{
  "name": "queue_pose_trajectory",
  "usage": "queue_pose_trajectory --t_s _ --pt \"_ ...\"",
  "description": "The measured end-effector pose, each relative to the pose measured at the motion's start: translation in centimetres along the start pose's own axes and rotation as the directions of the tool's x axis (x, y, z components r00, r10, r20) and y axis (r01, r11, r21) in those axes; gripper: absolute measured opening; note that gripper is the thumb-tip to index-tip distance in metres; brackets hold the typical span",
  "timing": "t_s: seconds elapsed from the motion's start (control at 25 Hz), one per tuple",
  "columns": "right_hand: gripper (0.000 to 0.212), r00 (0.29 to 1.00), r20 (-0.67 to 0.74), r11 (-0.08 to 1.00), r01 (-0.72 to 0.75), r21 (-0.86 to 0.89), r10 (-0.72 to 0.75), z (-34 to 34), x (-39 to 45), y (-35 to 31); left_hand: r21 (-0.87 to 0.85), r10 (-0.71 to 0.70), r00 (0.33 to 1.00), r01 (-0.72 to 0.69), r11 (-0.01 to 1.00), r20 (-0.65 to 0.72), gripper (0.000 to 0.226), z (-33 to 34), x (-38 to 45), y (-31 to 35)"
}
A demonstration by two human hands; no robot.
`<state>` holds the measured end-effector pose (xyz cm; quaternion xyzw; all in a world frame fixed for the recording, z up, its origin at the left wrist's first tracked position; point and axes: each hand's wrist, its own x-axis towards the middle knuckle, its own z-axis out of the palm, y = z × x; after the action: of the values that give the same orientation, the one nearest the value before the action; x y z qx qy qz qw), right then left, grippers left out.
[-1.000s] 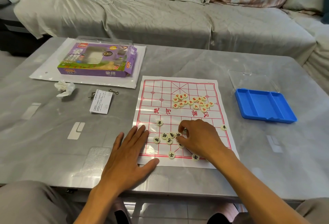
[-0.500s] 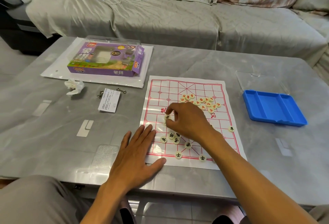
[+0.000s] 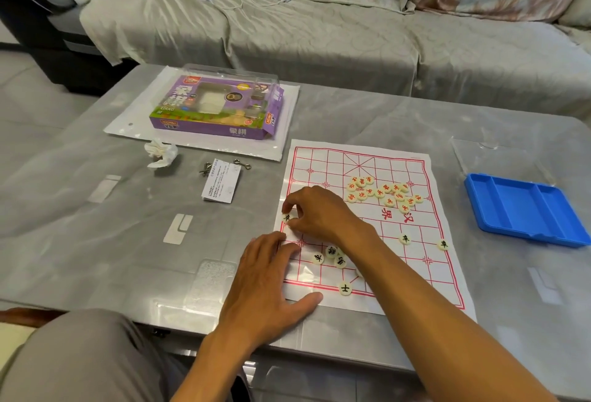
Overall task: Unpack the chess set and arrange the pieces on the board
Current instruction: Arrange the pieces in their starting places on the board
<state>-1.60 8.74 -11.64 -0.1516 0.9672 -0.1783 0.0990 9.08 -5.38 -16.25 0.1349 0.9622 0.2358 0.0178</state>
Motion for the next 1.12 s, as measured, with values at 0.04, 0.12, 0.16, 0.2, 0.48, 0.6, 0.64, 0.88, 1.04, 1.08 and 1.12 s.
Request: queue_pose_trajectory --t_s 0.04,0.12,0.16,0.2,0.48,0.6,0.64,0.88,1.04,1.08,1.12 --pt "0.025 1.000 -0.002 1.000 -0.004 0.003 0.004 0.0 0.0 0.0 0.005 -0.001 1.000 0.001 1.000 -0.014 0.079 -0.1 0.0 0.0" --pt "0.025 1.000 -0.013 1.000 -0.011 0.019 0.011 0.0 -0.2 0.1 0.028 0.005 1.000 -0.005 1.000 -0.015 0.078 -0.4 0.0 0.0" --pt "0.024 1.000 -0.012 0.999 -0.012 0.030 0.012 0.0 -0.3 0.1 0.037 0.005 1.000 -0.005 0.999 -0.008 0.077 -0.6 0.0 0.0" --pt "0.024 1.000 -0.008 0.999 -0.009 0.042 0.009 0.0 -0.5 0.1 0.039 0.005 1.000 -0.005 0.999 -0.001 0.075 -0.7 0.0 -0.1" --pt "0.025 1.000 0.006 0.998 0.017 0.067 -0.018 -0.1 -0.9 -0.1 0.001 0.021 1.000 -0.020 1.000 -0.006 0.074 -0.5 -0.2 -0.4" --pt "0.025 1.000 0.011 0.998 0.016 0.054 -0.016 -0.1 -0.9 -0.1 0.000 0.010 1.000 -0.010 1.000 -0.003 0.075 -0.4 -0.1 -0.5" --pt "0.025 1.000 0.013 0.998 0.014 0.058 -0.015 -0.1 -1.0 0.0 0.001 0.007 1.000 -0.007 1.000 -0.007 0.075 -0.4 -0.2 -0.5" --pt "0.026 1.000 0.012 0.998 0.020 0.056 -0.021 0.0 -0.9 0.1 -0.014 0.008 1.000 -0.008 1.000 -0.018 0.075 -0.3 -0.2 -0.5" --pt "0.029 0.999 0.024 0.998 0.021 0.057 -0.022 0.0 -0.9 0.1 -0.004 0.001 1.000 -0.001 1.000 -0.006 0.075 -0.3 -0.2 -0.6" --pt "0.033 1.000 0.025 0.998 0.017 0.063 -0.018 -0.2 -1.0 0.0 0.004 0.000 1.000 0.000 1.000 -0.002 0.075 -0.3 -0.2 -0.6" --pt "0.037 1.000 0.015 0.997 0.008 0.082 -0.009 -0.5 -1.3 0.1 0.005 0.001 1.000 -0.001 1.000 -0.001 0.075 -0.3 -0.1 -0.6"
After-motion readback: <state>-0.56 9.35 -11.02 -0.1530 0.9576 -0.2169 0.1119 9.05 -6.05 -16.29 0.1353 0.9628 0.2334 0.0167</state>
